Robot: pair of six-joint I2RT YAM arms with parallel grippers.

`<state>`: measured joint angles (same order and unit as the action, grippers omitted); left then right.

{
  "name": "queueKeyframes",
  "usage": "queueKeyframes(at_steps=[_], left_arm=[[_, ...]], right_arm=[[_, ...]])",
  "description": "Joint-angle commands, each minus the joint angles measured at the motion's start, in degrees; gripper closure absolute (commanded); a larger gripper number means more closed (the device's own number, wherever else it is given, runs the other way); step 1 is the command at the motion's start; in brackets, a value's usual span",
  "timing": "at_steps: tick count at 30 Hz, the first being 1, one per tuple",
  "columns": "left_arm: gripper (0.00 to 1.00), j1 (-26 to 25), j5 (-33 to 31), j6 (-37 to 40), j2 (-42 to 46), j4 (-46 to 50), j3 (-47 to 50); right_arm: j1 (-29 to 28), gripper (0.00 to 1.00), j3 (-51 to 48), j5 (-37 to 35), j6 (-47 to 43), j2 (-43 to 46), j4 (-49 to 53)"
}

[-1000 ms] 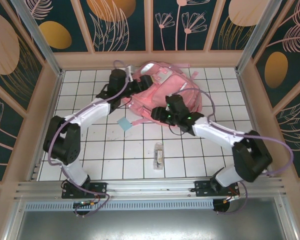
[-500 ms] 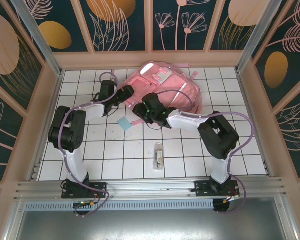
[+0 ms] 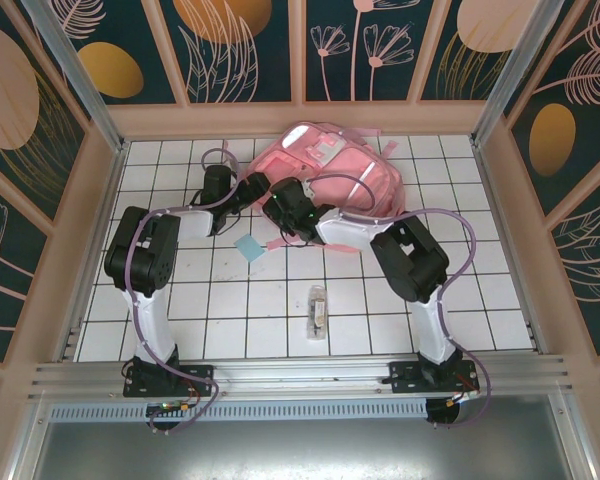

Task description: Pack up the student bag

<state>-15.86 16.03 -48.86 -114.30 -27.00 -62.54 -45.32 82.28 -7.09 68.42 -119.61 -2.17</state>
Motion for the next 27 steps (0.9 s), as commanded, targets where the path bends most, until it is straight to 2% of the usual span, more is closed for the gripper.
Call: queueKeyframes(at_steps=[1, 8, 14, 17, 22, 27], left_arm=[[0.23, -0.24, 1.37, -1.0, -0.06, -0.26, 1.3], [0.23, -0.23, 1.17, -1.06, 0.44, -0.17, 1.15], [0.23, -0.23, 0.76, -0.62, 0.22, 0.54, 1.16], [0.23, -0.28, 0.76, -0.62, 0.16, 0.72, 1.11], [0.23, -0.3, -0.2, -0.33, -0.31, 1.19, 0.39], [0.23, -0.14, -3.69, -0.37, -5.06, 3.29, -5.21]], right_arm=[[1.23, 0.63, 1.47, -6.18, -0.08, -0.96, 4.12], [1.06, 0.54, -6.96, -12.36, 1.57, 4.87, 7.35], [1.84, 0.54, -4.11, -13.49, 0.64, 2.17, 7.73], [2.52, 0.63, -3.27, -13.96, 0.24, 1.2, 7.05], [4.16, 1.0, -5.44, -11.24, -1.81, 2.1, 3.84], [4.2, 1.0, -10.76, -3.27, -10.5, 6.79, -0.02]])
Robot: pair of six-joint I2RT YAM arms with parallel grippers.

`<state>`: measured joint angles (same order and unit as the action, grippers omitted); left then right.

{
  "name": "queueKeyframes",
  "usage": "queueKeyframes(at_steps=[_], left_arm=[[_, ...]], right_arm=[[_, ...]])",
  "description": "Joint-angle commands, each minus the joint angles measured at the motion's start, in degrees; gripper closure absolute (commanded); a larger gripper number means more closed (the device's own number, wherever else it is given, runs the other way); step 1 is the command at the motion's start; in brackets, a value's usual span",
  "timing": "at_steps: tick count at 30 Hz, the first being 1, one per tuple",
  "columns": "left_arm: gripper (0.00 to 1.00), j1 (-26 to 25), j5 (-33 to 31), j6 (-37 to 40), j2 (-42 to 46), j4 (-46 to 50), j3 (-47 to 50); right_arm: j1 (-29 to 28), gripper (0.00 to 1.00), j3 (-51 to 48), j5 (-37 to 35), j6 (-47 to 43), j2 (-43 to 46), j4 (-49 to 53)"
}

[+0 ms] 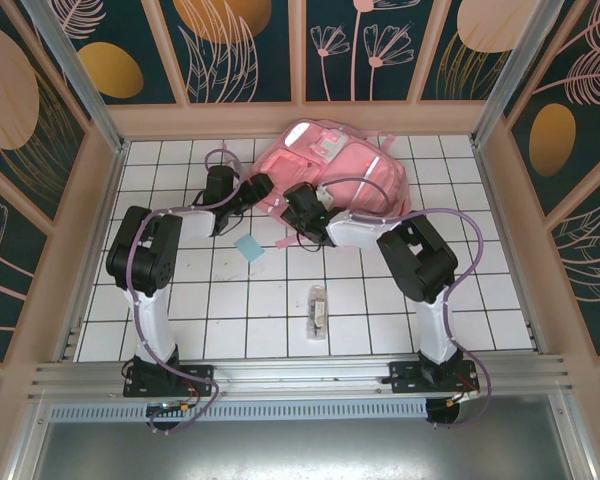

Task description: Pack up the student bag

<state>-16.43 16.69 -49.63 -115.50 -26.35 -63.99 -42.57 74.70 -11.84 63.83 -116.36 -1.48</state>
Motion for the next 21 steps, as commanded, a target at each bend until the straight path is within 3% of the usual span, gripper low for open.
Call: queueKeyframes(at_steps=[1, 5, 10, 15, 21], left_arm=[[0.23, 0.61, -4.55, 0.22, -5.25, 3.24, -5.46], [0.23, 0.99, -4.07, -2.2, -10.08, 3.63, -11.73], [0.23, 1.04, -5.93, -2.07, -13.52, 6.37, -18.56], [0.23, 0.97, -7.1, 0.4, -15.89, 11.47, -25.56], [0.27, 0.96, -5.19, 0.14, -12.54, 10.09, -21.84]], right_arm=[[1.46, 1.0, -3.86, 3.72, -7.93, 4.53, 0.09], [2.12, 1.0, -6.31, 15.5, -16.0, 8.83, 6.94], [3.01, 1.0, -10.79, 24.58, -21.95, 15.39, 15.73], [5.43, 1.0, -15.37, 25.75, -26.84, 22.24, 25.36], [9.66, 1.0, -14.66, 25.47, -28.27, 24.69, 22.6]])
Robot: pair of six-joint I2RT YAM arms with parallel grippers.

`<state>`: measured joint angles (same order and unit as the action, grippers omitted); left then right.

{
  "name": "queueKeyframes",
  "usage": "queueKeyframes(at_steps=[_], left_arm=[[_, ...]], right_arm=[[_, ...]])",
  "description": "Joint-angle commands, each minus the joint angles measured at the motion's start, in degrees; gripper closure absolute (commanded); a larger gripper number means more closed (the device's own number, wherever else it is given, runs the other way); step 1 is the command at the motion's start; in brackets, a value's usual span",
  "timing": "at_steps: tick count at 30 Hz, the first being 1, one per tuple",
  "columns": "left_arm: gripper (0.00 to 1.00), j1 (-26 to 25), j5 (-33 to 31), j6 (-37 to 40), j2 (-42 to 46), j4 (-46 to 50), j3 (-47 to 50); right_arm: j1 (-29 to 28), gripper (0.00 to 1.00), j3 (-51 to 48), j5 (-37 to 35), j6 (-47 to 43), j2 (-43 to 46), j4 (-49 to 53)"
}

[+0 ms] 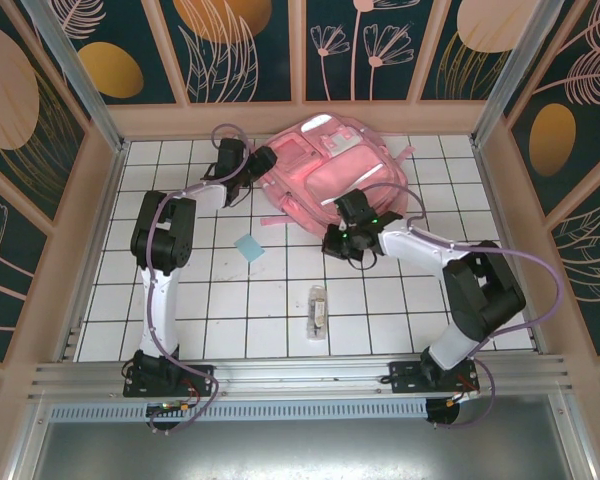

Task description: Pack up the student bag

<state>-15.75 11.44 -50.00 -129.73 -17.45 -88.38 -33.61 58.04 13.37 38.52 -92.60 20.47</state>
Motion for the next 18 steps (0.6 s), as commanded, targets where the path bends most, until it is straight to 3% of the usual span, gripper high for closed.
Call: queueKeyframes(at_steps=[1, 5, 9, 13, 18], left_arm=[[0.29, 0.33, 0.58, -0.09, 2.91, -0.23, 5.14], [0.33, -0.44, 2.19, 1.2, 10.61, -5.65, 17.35], [0.33, -2.14, -1.37, 9.69, 21.1, -4.32, 25.92], [0.35, -4.74, -1.93, 20.9, 26.4, 3.78, 26.66], [0.42, -8.78, -0.74, 34.8, 23.89, 13.54, 21.77]], right_arm=[[0.73, 1.0, 3.77, -1.18, -3.5, 0.17, 0.82], [1.92, 0.97, 9.61, -4.58, -5.14, -2.88, 0.87], [4.34, 0.78, 14.11, -6.52, -7.5, -3.4, 2.42], [8.3, 0.56, 14.69, -10.63, -7.52, -1.79, 3.57], [16.35, 0.43, 8.15, -7.76, -3.83, 0.91, -2.81]])
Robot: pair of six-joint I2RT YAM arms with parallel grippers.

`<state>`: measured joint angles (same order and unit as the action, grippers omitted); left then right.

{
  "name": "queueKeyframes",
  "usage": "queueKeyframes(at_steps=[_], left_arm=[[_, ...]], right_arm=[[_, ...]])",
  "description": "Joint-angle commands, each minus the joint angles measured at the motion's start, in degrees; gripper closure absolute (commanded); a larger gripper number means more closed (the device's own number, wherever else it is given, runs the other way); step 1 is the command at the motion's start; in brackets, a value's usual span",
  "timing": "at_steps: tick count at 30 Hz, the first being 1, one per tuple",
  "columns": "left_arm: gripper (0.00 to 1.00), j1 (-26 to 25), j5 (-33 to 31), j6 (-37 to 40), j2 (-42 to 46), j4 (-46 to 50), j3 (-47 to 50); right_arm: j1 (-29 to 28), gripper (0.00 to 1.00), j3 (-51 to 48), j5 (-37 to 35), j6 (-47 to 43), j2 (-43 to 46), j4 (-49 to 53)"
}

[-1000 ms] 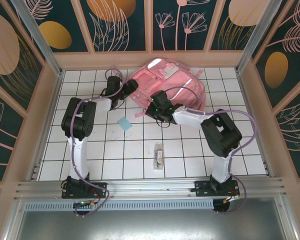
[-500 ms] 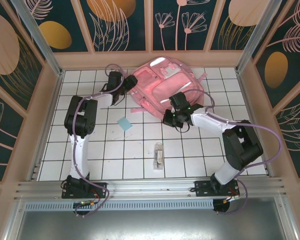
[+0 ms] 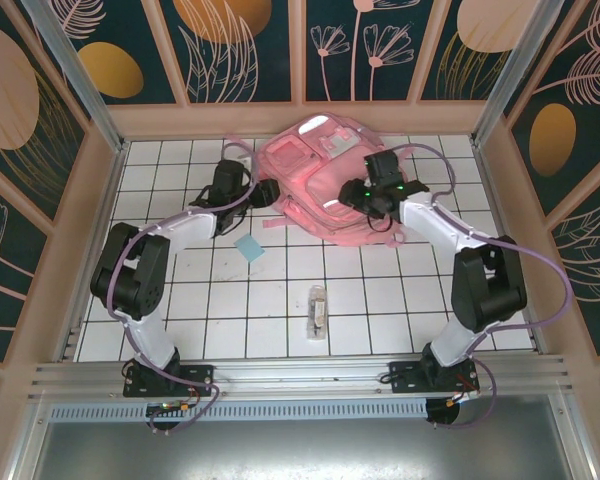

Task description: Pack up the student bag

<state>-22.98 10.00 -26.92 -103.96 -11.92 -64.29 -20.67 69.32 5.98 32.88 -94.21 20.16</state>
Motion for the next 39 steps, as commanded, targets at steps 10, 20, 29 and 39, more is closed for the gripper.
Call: queueKeyframes(at_steps=[10, 20, 29, 39], left_arm=[[0.58, -2.07, -0.17, 21.39, -10.0, 14.64, -9.82], [0.43, -2.07, 4.92, 24.89, -15.3, 15.56, -16.24], [0.77, -2.07, 4.3, 26.92, -21.12, 17.57, -23.19], [1.0, -2.21, 14.03, 20.58, -2.41, 15.91, -5.69]], right_arm=[[10.27, 0.42, -7.71, 5.14, 1.62, 0.43, -9.35], [12.18, 0.42, -8.61, 6.87, 1.22, -3.96, -10.84], [12.14, 0.42, -9.64, 9.76, 2.36, -6.86, -13.12], [9.3, 0.42, -13.26, 11.21, 8.89, -9.13, -20.6]])
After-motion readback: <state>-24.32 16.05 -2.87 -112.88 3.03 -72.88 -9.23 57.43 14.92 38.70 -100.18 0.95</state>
